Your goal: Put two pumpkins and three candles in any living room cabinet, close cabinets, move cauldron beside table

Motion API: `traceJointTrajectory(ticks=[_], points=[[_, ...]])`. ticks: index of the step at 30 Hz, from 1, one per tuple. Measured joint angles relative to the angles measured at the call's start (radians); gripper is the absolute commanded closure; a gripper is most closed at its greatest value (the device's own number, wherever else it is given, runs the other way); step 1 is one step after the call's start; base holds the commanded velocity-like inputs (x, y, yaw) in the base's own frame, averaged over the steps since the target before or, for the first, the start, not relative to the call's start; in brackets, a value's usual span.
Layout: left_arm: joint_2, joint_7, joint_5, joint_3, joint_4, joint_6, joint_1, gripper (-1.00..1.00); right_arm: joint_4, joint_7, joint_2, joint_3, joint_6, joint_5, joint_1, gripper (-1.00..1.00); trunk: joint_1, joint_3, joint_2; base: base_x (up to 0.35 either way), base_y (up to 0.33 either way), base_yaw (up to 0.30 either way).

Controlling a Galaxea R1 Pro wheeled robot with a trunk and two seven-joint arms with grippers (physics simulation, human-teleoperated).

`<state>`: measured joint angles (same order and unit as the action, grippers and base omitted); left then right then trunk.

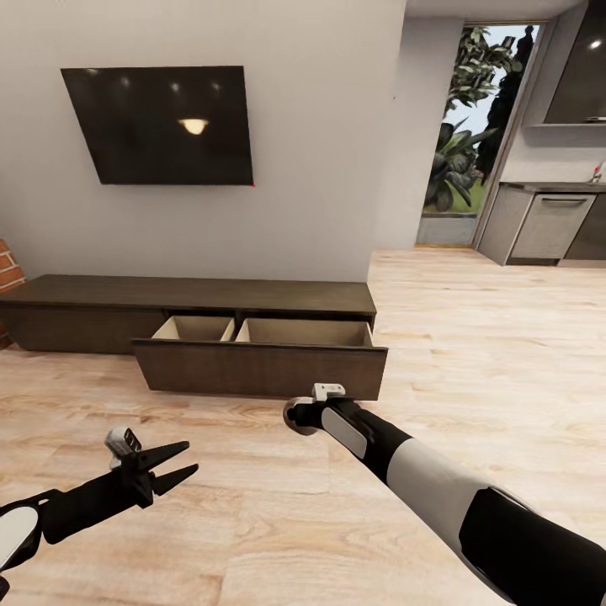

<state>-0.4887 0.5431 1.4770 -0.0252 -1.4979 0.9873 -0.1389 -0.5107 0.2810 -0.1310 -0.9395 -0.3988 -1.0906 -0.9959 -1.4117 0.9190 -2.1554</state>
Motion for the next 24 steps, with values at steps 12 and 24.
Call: traceJointTrajectory(ticks=[12, 24], points=[[0.000, 0.002, 0.001, 0.005, -0.004, 0.000, 0.000, -1.00, 0.000, 0.008, -0.001, -0.001, -0.005, -0.001, 0.000, 1.00, 0.000, 0.000, 0.000, 0.000, 0.000, 0.000], [-0.001, 0.003, 0.001, 0.008, -0.004, 0.000, 0.001, -1.00, -0.006, 0.006, 0.000, -0.001, -0.002, 0.000, 0.000, 1.00, 0.000, 0.000, 0.000, 0.000, 0.000, 0.028]])
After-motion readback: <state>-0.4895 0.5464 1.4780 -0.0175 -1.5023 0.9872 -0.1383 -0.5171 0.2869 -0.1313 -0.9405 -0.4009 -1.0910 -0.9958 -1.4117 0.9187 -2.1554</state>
